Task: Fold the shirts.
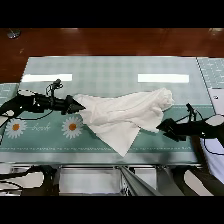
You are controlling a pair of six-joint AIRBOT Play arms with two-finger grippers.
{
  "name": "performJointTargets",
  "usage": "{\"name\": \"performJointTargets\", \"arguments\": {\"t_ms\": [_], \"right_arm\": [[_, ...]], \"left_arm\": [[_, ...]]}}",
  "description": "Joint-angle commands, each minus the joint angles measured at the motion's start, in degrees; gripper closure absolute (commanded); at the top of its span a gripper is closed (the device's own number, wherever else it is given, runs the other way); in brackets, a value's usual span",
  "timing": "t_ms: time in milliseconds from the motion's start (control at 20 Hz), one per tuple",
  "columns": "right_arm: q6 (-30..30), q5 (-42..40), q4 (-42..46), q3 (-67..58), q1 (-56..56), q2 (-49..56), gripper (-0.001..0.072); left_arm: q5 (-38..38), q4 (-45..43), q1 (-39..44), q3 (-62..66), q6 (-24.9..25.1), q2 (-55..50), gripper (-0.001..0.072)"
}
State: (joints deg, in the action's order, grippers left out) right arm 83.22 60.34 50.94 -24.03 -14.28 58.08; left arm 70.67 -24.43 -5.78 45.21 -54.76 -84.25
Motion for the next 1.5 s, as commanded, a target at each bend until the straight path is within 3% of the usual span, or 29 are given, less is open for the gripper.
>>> {"name": "performJointTargets", "arguments": {"t_ms": [0,150,200,250,300,400,550,750,950,1200,1300,1450], "right_arm": [[0.3,-5.6,-4.9,-5.0,5.3,7.4,0.0088],[0.2,-5.2,-5.0,-11.5,9.6,14.7,0.0090],[0.4,-5.1,-5.6,-13.2,10.5,16.3,0.0143],[0.3,-4.6,-6.4,-15.1,11.5,17.7,0.0379],[-2.0,-3.4,-6.5,-17.2,12.5,18.6,0.0696],[-9.0,4.2,-3.9,-23.7,12.7,19.2,0.0686],[-5.8,12.7,1.6,-39.3,8.1,16.6,0.0687],[-3.5,14.1,2.8,-65.2,3.5,10.4,0.0687],[-1.9,13.0,10.5,-83.9,3.0,1.5,0.0686],[-1.9,11.6,16.2,-89.0,3.0,-12.6,0.0686],[-1.1,11.3,19.3,-89.0,3.0,-17.5,0.0687],[1.0,13.8,23.3,-89.0,3.0,-22.5,0.0687]], "left_arm": [[0.2,0.1,0.0,0.0,0.1,0.0,0.0678],[0.8,0.1,0.0,0.0,-1.7,0.0,0.0678],[1.0,0.1,0.0,0.0,-2.5,0.2,0.0679],[0.8,0.1,0.0,0.1,-2.4,0.5,0.0679],[-0.1,0.1,0.0,0.4,-2.1,1.4,0.0679],[-1.7,0.1,0.0,2.8,-1.4,5.5,0.0680],[-2.2,0.1,-1.8,13.0,-3.9,13.4,0.0680],[-3.1,0.0,-4.5,34.2,-9.0,19.3,0.0680],[-3.1,0.1,-6.6,54.7,-12.4,22.0,0.0679],[0.0,-1.9,-9.3,69.5,-16.7,26.3,0.0680],[1.1,-7.1,-9.6,70.0,-17.9,29.8,0.0679],[8.3,-17.3,-9.6,70.0,-18.0,35.3,0.0679]]}}
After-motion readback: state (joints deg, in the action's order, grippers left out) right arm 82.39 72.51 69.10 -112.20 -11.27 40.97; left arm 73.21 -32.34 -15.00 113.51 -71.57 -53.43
